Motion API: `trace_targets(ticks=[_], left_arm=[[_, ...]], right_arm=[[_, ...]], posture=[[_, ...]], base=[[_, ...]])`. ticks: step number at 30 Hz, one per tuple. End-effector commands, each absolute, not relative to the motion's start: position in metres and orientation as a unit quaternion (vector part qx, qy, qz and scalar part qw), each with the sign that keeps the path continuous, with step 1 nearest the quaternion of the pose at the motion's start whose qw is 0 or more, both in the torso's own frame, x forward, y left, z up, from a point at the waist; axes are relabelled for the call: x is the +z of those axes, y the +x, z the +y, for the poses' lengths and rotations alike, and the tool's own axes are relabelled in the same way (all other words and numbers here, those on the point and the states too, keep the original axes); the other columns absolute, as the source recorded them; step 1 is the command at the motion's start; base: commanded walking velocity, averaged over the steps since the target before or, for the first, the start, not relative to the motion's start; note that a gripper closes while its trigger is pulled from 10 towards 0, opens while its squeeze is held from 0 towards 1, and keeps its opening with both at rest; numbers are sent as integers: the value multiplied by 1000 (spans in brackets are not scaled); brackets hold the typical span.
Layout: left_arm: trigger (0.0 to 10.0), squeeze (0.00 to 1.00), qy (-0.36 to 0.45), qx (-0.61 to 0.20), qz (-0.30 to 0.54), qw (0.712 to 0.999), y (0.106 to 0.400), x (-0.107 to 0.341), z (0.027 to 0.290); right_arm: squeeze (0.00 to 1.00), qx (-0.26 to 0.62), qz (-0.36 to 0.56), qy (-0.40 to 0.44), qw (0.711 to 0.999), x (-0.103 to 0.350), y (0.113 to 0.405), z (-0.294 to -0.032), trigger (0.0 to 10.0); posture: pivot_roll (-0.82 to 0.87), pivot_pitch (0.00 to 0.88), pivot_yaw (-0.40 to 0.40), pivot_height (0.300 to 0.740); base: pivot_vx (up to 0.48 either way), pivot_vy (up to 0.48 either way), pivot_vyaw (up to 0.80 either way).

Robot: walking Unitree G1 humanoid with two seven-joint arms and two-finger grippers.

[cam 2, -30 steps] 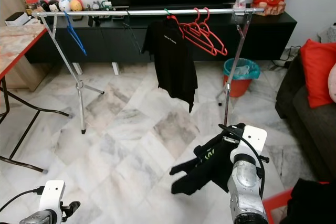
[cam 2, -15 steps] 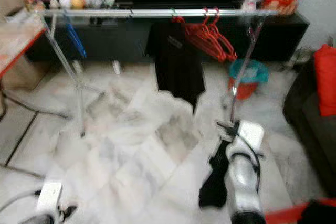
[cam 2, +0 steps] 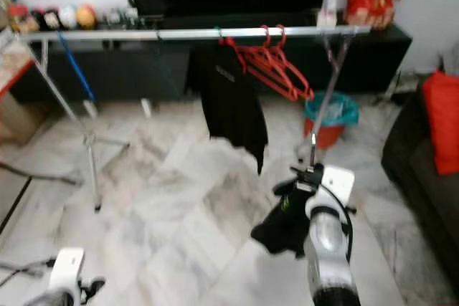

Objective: Hang hanger

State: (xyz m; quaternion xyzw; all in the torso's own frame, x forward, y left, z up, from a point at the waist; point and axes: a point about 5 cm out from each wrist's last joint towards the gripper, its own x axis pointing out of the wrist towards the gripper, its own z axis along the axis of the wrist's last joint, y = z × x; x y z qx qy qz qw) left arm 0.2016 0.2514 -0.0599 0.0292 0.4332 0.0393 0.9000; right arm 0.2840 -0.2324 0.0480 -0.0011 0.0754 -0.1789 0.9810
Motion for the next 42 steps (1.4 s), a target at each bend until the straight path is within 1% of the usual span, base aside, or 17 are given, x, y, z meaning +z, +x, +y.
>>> trace_targets(ticks=[1,5,11,15,18,29,35,37,42], left_arm=[[10000,0,39,49,436,898,199,-58,263],[10000,0,38,48,436,898,199,-58,262],[10000,0,37,48,436,898,199,-58,261],[10000,0,36,47,435,898,200,-58,260],[10000,0,33,50,434,899,201,-58,261],[10000,0,32,53,432,900,202,-57,260],[10000,0,33,51,433,899,201,-58,260],[10000,0,33,50,433,899,200,-58,260],[10000,0,32,50,433,899,200,-58,259]], right_arm=[[0,-159,45,2,986,61,294,-224,10000],[0,-146,46,-7,988,61,295,-220,10000],[0,-145,54,-10,988,58,294,-222,10000],[0,-177,132,-24,975,31,281,-233,10000],[0,-181,138,-14,974,25,275,-233,10000],[0,-185,142,-11,972,21,274,-235,10000],[0,-166,149,-5,975,15,271,-229,10000],[0,-153,175,-11,973,3,264,-227,10000],[0,-156,202,-16,967,-9,254,-229,10000]], posture=[[38,0,36,740],[38,0,33,740],[37,0,30,740],[38,0,26,740],[40,0,27,740],[40,0,27,740],[39,0,25,740],[38,0,23,740],[43,0,18,740]], base=[[337,0,0],[338,0,0],[336,0,0],[337,0,0],[336,0,0],[336,0,0],[337,0,0],[336,0,0],[335,0,0]])
